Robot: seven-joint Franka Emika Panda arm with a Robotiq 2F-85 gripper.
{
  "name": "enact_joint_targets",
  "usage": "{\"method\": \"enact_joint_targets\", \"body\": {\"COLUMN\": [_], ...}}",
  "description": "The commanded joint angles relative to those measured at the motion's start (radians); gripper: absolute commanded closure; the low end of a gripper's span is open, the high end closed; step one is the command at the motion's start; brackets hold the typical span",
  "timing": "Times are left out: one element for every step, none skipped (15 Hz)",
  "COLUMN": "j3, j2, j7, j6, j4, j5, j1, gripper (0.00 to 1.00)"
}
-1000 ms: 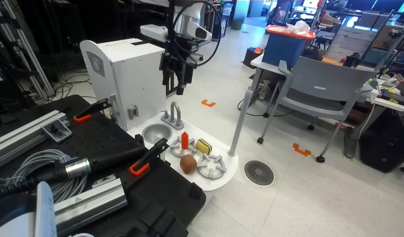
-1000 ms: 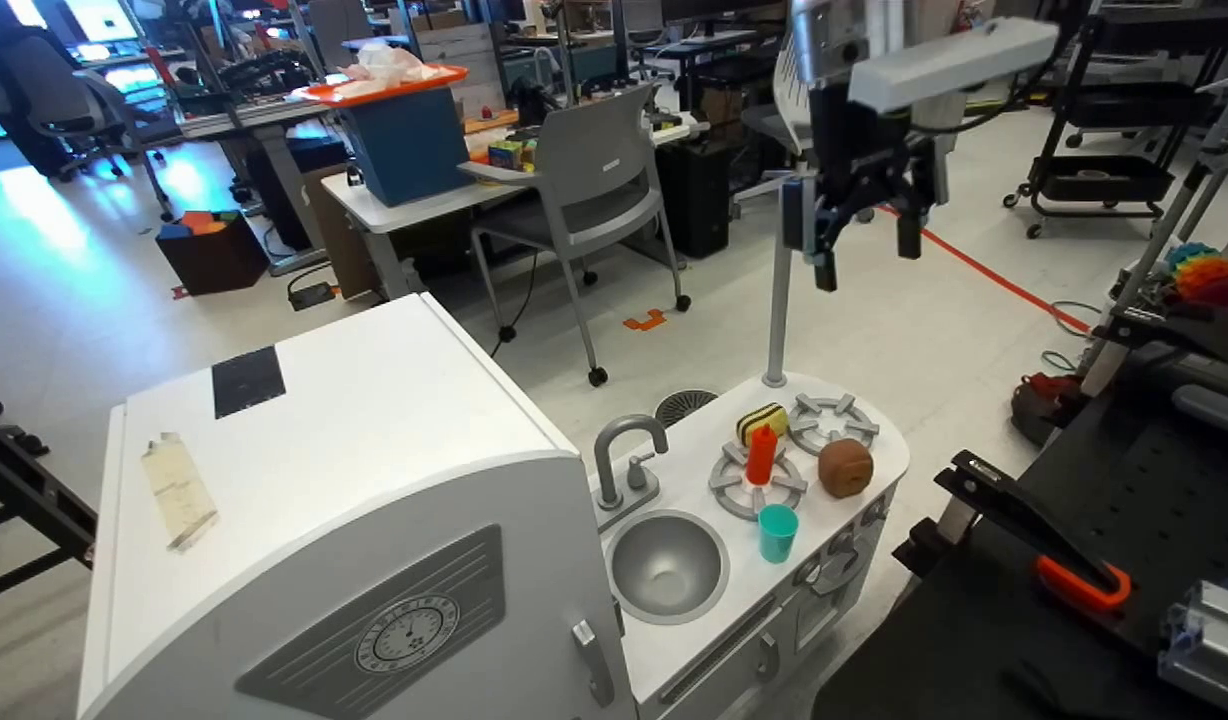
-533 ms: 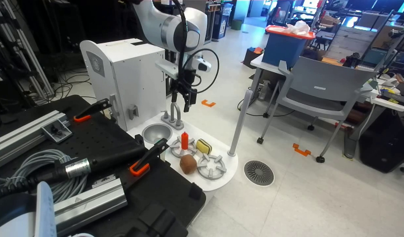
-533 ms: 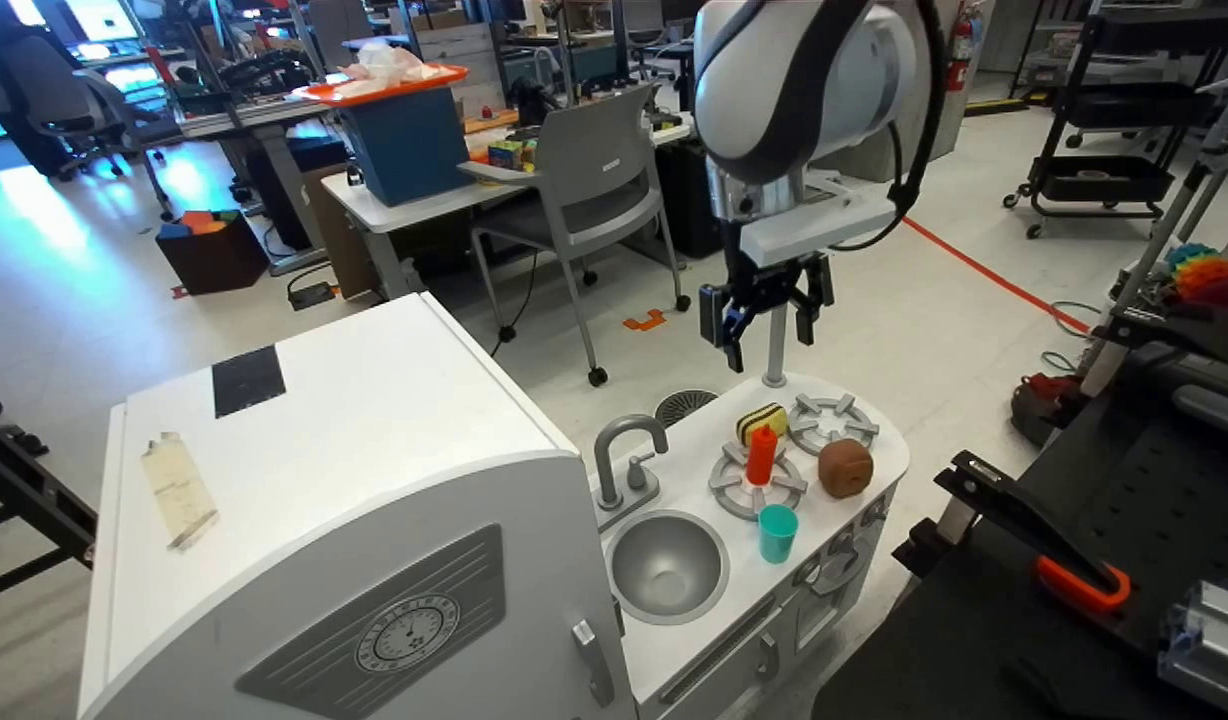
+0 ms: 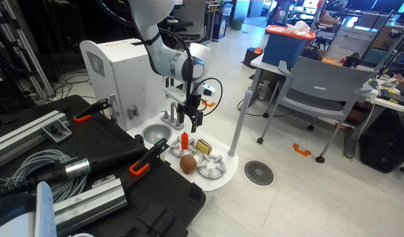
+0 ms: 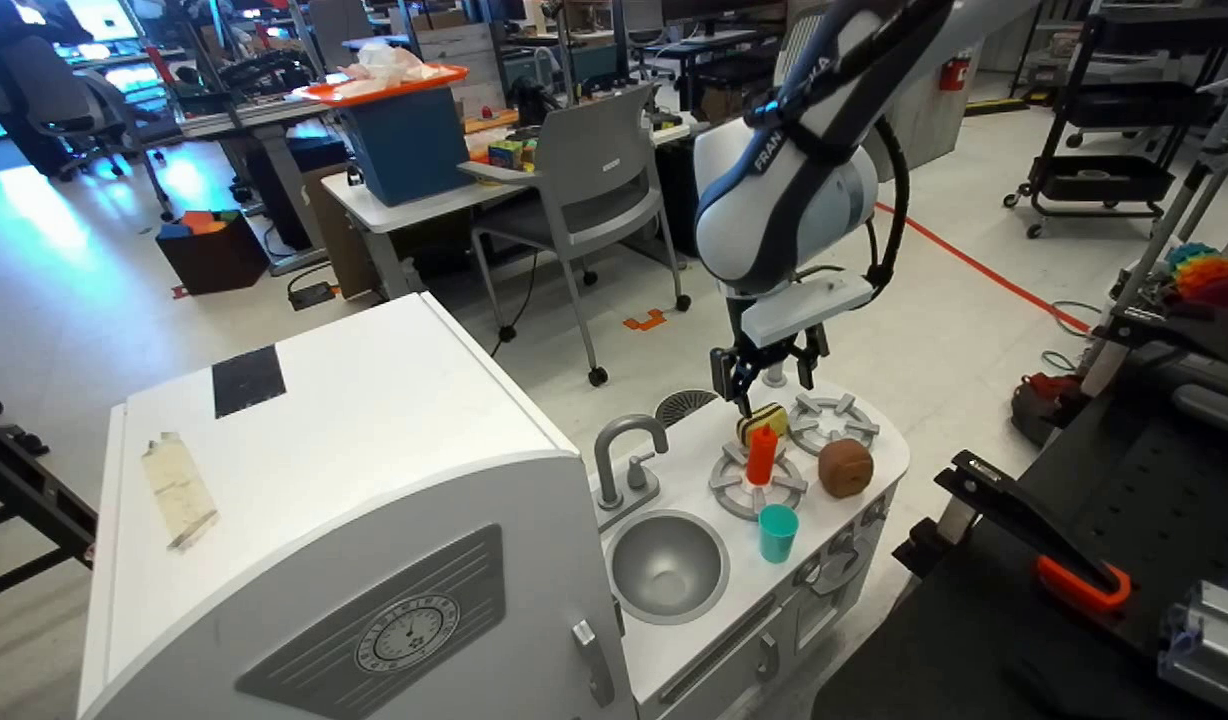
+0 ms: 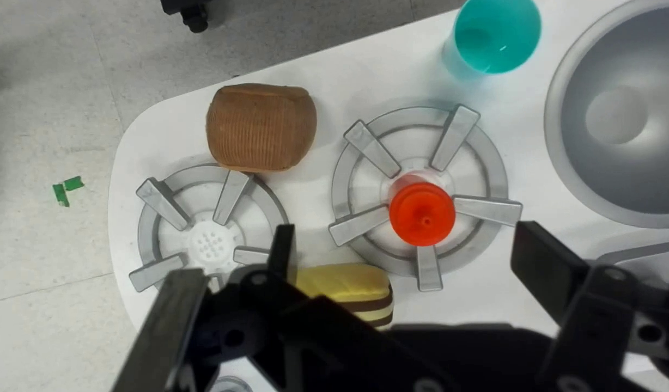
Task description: Put the ketchup bottle in the cup
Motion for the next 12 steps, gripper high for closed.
{"method": "enact_joint_targets", "body": {"j3": [-0.03,-0.032,-0.033,-0.034,-0.036,-0.038,-0.039,-0.041,-0.042,-0.048,-0.057,-0.063], "j2": [0.102,0.121,0.139,0.155,0.17,0.187,0.2,0.212,0.223,0.237,0.251,0.264], "j7": [0.004,0.006,0.007,0.009,0.01,0.012,0.014,0.015,0.017,0.021,0.027,0.032], "j6": [-0.011,-0.016,-0.017,-0.015,-0.014,-0.012,-0.011,-0.01,-0.011,-0.009,-0.004,-0.009], "j4": [0.12,0.138,0.155,0.168,0.181,0.195,0.207,0.217,0.228,0.242,0.257,0.274], "j5": [-0.001,0.0,0.0,-0.001,-0.002,-0.005,-0.007,-0.008,-0.008,-0.012,-0.016,-0.017], "j1": [0.022,0.025,0.028,0.034,0.039,0.047,0.054,0.061,0.067,0.075,0.084,0.09], "gripper": [0.0,0.0,0.0,0.0,0.0,0.0,0.0,0.0,0.0,0.0,0.0,0.25]}}
